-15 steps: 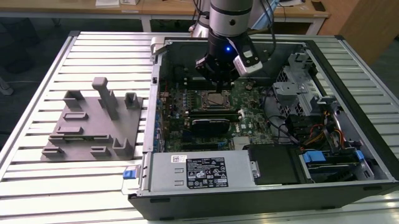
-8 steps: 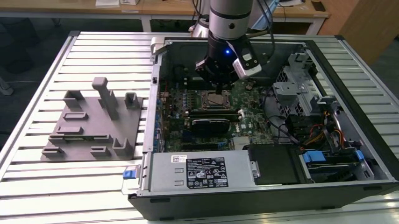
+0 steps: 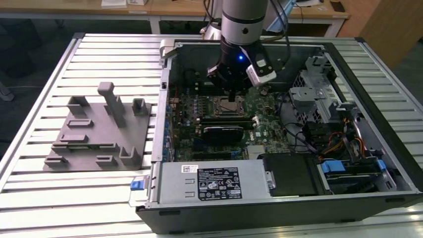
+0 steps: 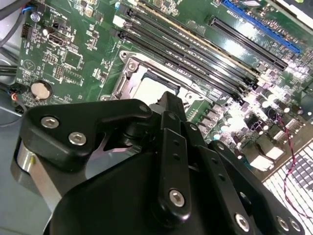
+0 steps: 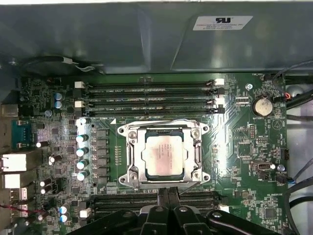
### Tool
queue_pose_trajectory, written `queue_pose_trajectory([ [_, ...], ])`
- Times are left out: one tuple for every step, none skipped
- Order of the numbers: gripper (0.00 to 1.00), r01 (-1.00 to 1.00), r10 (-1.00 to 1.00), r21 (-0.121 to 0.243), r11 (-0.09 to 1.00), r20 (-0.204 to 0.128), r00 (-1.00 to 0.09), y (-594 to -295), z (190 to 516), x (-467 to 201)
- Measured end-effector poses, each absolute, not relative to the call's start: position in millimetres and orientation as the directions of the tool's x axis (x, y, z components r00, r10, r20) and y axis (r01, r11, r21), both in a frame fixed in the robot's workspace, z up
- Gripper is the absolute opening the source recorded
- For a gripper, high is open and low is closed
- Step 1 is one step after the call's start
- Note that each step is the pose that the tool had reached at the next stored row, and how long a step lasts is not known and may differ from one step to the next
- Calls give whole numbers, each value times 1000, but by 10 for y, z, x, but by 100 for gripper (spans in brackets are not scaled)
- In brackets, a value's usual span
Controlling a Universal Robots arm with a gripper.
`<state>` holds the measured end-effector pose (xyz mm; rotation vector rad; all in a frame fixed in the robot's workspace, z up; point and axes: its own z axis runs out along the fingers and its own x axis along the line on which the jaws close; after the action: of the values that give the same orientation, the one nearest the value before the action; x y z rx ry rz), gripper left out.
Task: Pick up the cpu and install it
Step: 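Install the second cpu locking lever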
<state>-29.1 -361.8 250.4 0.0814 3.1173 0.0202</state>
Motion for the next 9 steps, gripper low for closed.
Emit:
queue_pose_trajectory([
  [11, 52, 52, 13, 999, -23, -998, -3618, 2495, -291],
  [11, 52, 52, 14, 999, -23, -998, -3618, 2487, -291],
  [11, 52, 52, 13, 999, -23, -998, -3618, 2481, -291],
  [11, 52, 52, 13, 999, -23, -998, -3618, 2474, -291],
  [11, 52, 52, 13, 999, -23, -998, -3618, 2465, -291],
  [11, 52, 52, 13, 999, -23, -998, -3618, 2456, -291],
  [11, 52, 52, 13, 999, -23, -998, -3618, 2449, -291],
  [11, 52, 52, 13, 999, -23, -998, -3618, 2442, -291],
  [11, 52, 52, 13, 999, -23, -998, -3619, 2436, -291],
])
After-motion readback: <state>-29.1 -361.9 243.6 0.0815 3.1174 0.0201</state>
